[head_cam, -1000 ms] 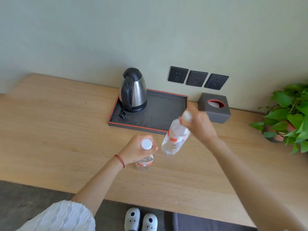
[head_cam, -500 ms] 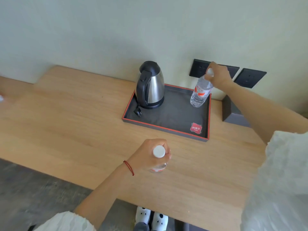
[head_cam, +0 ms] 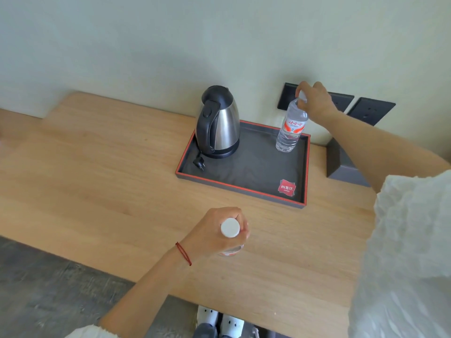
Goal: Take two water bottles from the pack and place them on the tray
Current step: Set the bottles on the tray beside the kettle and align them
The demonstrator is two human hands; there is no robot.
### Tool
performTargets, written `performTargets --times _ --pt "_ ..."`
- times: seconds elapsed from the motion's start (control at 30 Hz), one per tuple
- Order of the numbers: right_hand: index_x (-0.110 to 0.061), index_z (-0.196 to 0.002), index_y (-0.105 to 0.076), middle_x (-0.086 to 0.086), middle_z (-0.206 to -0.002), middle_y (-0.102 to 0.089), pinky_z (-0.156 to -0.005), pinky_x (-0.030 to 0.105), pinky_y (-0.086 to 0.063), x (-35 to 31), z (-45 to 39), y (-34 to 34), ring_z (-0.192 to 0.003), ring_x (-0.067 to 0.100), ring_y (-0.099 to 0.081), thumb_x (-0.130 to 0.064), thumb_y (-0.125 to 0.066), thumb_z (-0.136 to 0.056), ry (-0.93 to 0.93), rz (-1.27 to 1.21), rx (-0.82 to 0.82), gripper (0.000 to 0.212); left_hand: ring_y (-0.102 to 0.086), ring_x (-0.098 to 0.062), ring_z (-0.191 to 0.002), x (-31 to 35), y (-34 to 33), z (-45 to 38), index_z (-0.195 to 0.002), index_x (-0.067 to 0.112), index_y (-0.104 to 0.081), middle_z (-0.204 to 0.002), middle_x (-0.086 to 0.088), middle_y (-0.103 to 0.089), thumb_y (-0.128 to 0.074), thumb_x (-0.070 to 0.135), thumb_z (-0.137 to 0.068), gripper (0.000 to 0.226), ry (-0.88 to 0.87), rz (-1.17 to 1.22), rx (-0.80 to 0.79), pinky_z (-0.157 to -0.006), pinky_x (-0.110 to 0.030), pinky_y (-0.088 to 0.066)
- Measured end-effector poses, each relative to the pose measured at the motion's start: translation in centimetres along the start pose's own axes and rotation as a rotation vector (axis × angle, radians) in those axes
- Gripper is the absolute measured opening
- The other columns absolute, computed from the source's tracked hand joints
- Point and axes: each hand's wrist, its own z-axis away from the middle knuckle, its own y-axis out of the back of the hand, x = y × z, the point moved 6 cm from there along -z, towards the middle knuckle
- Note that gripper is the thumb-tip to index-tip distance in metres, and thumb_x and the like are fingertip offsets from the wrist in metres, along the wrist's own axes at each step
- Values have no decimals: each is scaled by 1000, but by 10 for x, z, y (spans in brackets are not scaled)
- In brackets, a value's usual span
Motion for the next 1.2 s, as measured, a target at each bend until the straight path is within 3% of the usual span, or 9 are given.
performTargets --times 0.13,0.27,0.6,0.73,0.8,0.93,0.97,1.07,1.2 --pt "-4 -124 -50 32 -126 -42 -92 47 -45 1 -2 2 -111 46 -48 -10 -47 -96 -20 16 -13 29 -67 -29 -80 -3 -1 1 -57 37 -52 -70 9 -65 -69 11 -70 33 -10 29 -11 -70 -38 -51" --pt "-6 -127 -47 30 -129 -42 -94 50 -44 11 -5 7 -115 47 -47 -16 -47 -97 -90 39 -10 31 -67 -23 -88 -5 0 4 -64 31 -58 -77 6 -69 -80 22 -65 24 -53 96 -47 -75 -32 -52" --pt "-4 -126 -47 29 -126 -45 -91 45 -45 11 -10 2 -112 46 -49 -14 -48 -97 -76 17 -15 31 -64 -12 -112 -17 17 -5 -89 19 -74 -103 1 -75 -85 20 -64 28 -34 53 -227 -97 -27 -50" --pt "-4 -125 -47 30 -123 -48 -89 44 -47 13 -9 0 -109 45 -52 -10 -48 -96 -75 15 8 29 -68 -25 -103 -11 37 -32 -83 16 -75 -100 -2 -76 -83 6 -64 22 51 124 -156 -91 -36 -55" --pt "-4 -124 -48 29 -122 -49 -88 43 -48 15 -9 1 -106 45 -53 -9 -49 -95 -83 3 10 29 -69 -26 -99 4 48 -55 -85 14 -75 -101 -5 -76 -82 10 -65 22 27 110 -125 -88 -35 -56" --pt "-4 -123 -50 28 -121 -51 -87 44 -48 14 -10 1 -106 44 -53 -9 -48 -95 -88 -26 0 28 -70 -4 -87 40 63 -121 -83 21 -76 -88 6 -78 -82 19 -67 16 -79 -29 -36 -79 -16 -55" --pt "-4 -123 -50 28 -121 -51 -87 44 -48 15 -10 1 -106 44 -54 -8 -48 -95 -90 -30 -2 28 -68 -1 -83 45 64 -140 -83 18 -76 -86 6 -78 -82 19 -67 17 -91 -59 10 -79 -15 -54" --pt "-5 -121 -50 26 -118 -52 -85 43 -49 18 -10 0 -103 43 -55 -7 -48 -94 -86 -41 15 27 -63 -11 -78 45 66 -194 -84 5 -75 -89 -15 -76 -84 18 -65 24 -71 -88 205 -82 -29 -54" --pt "-5 -118 -51 24 -113 -54 -82 43 -50 27 -10 -3 -98 41 -57 -5 -48 -94 -77 -36 46 24 -57 -13 -73 29 58 -251 -80 8 -75 -81 -10 -72 -85 20 -63 24 -8 -92 393 -71 -22 -51"
